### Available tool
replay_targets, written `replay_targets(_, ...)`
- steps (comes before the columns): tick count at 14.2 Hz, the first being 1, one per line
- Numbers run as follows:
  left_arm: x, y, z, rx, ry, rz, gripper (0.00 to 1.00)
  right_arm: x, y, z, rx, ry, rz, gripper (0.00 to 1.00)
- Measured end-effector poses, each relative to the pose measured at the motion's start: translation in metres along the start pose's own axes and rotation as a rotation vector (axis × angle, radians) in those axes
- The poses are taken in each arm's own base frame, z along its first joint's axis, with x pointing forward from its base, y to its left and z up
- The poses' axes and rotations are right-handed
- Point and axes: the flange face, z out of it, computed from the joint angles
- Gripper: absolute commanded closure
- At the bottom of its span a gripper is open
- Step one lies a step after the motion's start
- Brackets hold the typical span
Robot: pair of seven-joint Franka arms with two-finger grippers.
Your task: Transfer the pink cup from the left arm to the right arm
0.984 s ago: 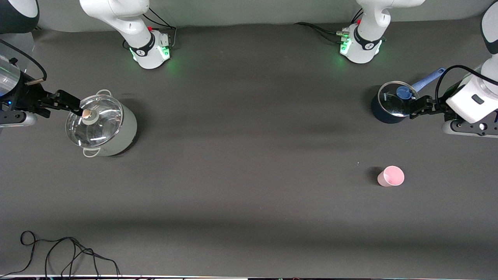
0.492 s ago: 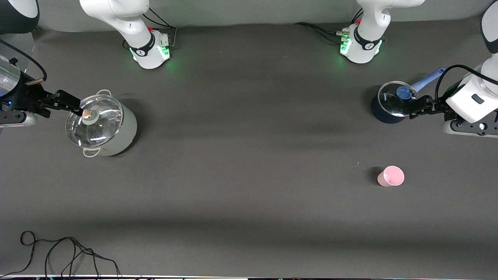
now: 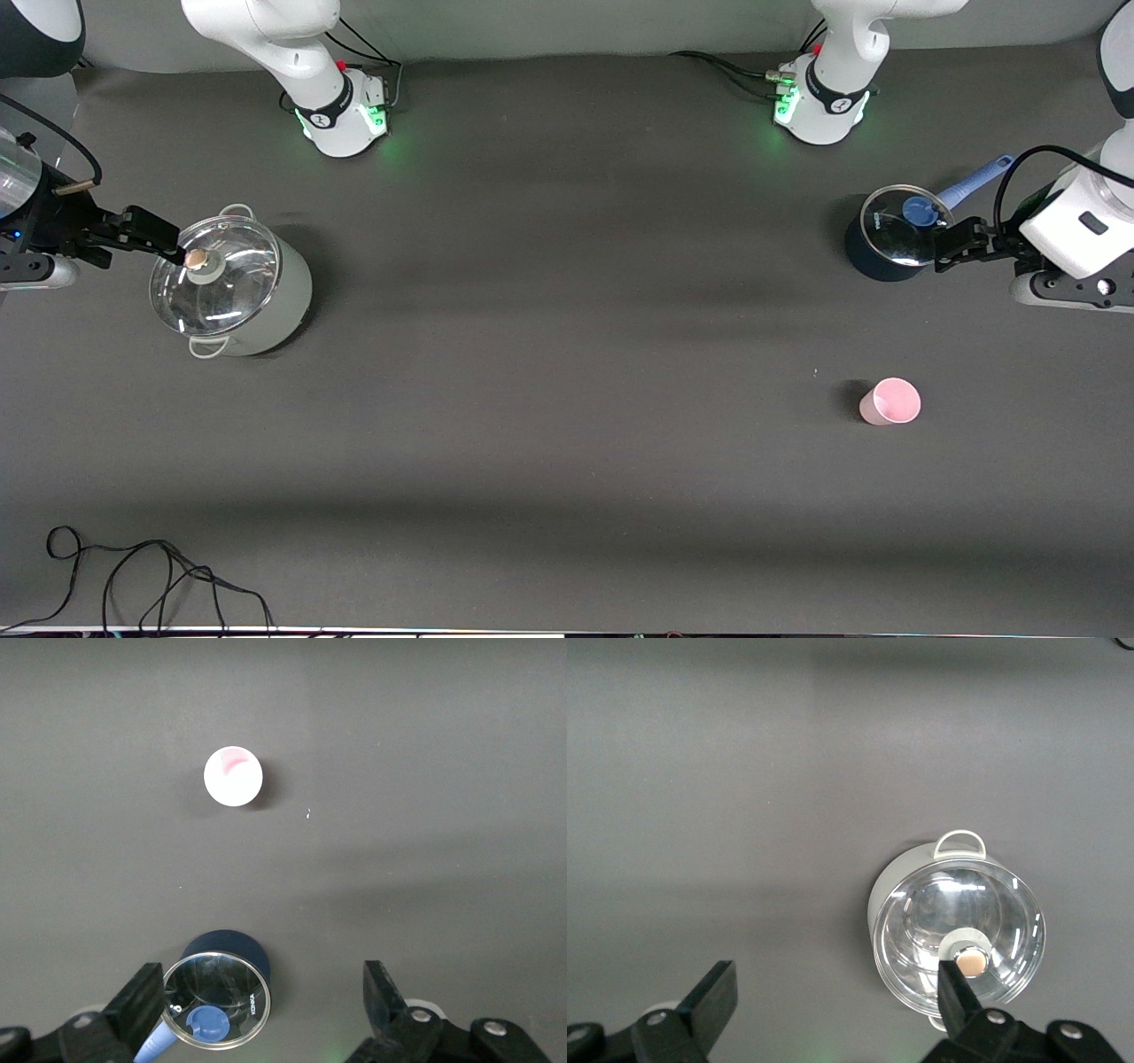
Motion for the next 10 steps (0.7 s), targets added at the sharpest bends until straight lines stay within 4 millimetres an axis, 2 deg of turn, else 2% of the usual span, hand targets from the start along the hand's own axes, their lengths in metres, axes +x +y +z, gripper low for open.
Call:
replay_targets(2, 0.004, -0.001, 0.001, 0.002, 0.011, 0.025, 0.00, 0.000, 0.000, 0.000, 0.000, 0.000, 0.000, 0.00)
replay_targets(4, 0.014, -0.010, 0.002, 0.008, 0.039, 0.126, 0.00, 0.000, 0.000, 0.000, 0.000, 0.000, 0.000, 0.00)
replay_targets(7, 0.027, -0.044, 0.006, 0.019, 0.084, 0.291, 0.00, 0.000, -0.002, 0.000, 0.000, -0.001, -0.003, 0.00)
replay_targets(10, 0.034, -0.087, 0.020, -0.044, 0.122, 0.428, 0.00, 0.000, -0.005, 0.002, 0.000, -0.005, -0.009, 0.00)
